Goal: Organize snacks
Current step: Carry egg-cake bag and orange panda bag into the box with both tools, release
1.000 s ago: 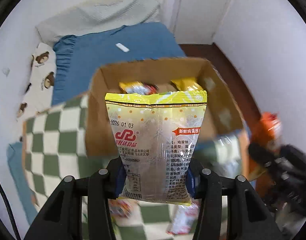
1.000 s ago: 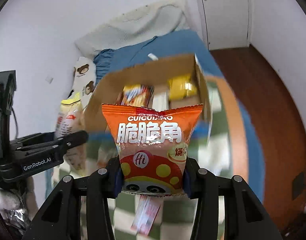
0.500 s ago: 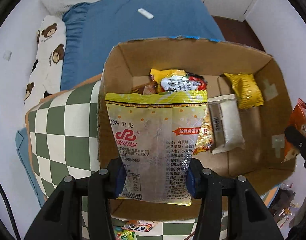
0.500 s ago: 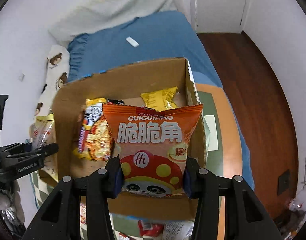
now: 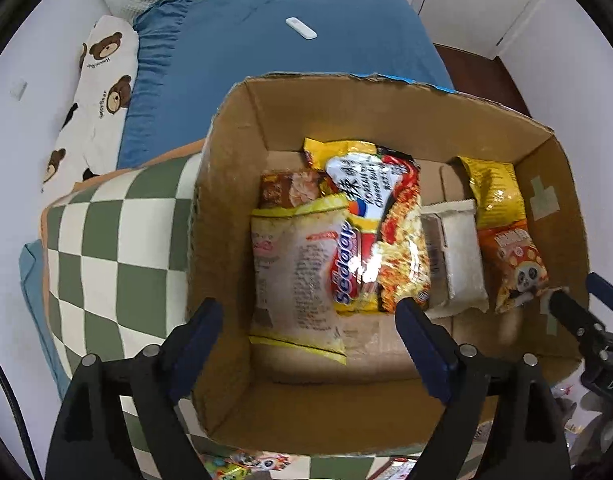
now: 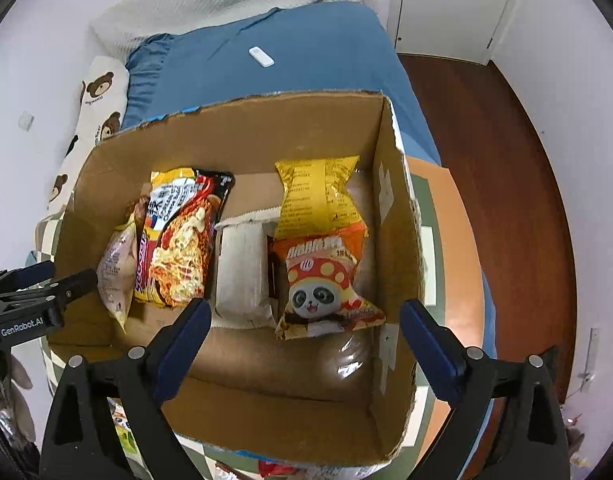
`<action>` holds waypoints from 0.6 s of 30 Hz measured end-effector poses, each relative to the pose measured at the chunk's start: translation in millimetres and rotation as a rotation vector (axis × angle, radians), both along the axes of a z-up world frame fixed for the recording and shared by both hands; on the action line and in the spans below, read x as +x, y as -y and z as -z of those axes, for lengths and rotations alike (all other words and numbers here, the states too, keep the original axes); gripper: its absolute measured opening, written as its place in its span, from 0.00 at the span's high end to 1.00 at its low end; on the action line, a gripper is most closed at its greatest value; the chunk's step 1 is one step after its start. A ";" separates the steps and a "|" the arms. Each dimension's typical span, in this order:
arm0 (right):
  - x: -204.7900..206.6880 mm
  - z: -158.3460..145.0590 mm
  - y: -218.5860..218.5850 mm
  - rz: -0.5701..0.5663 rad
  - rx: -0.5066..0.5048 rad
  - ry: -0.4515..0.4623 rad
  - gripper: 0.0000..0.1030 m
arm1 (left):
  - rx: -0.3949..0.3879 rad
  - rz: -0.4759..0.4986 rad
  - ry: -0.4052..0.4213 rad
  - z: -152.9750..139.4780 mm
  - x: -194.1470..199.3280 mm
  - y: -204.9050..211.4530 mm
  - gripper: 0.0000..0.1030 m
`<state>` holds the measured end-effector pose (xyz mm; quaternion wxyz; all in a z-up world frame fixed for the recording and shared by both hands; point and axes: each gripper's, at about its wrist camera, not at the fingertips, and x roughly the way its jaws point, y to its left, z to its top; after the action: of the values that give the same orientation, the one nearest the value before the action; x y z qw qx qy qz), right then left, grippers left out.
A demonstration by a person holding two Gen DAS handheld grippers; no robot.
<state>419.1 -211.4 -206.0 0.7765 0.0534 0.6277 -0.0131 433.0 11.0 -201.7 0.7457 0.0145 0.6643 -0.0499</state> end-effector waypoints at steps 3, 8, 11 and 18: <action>-8.8 -1.3 -6.0 -0.009 0.003 -0.004 0.05 | -0.025 0.005 0.001 -0.3 -11.0 2.2 0.14; -19.8 0.6 -12.2 -0.007 0.004 -0.002 0.05 | -0.024 0.005 0.032 -5.7 -29.3 4.4 0.14; -27.0 -1.7 -14.0 -0.010 -0.004 0.013 0.05 | -0.023 0.008 0.062 -10.9 -38.0 3.8 0.14; -42.2 -19.8 -16.3 -0.010 -0.015 0.081 0.05 | -0.029 0.016 0.155 -33.8 -58.0 4.9 0.14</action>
<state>376.9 -195.1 -186.2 0.8018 0.0450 0.5957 -0.0119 375.0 6.2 -168.0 0.7947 0.0127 0.6035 -0.0640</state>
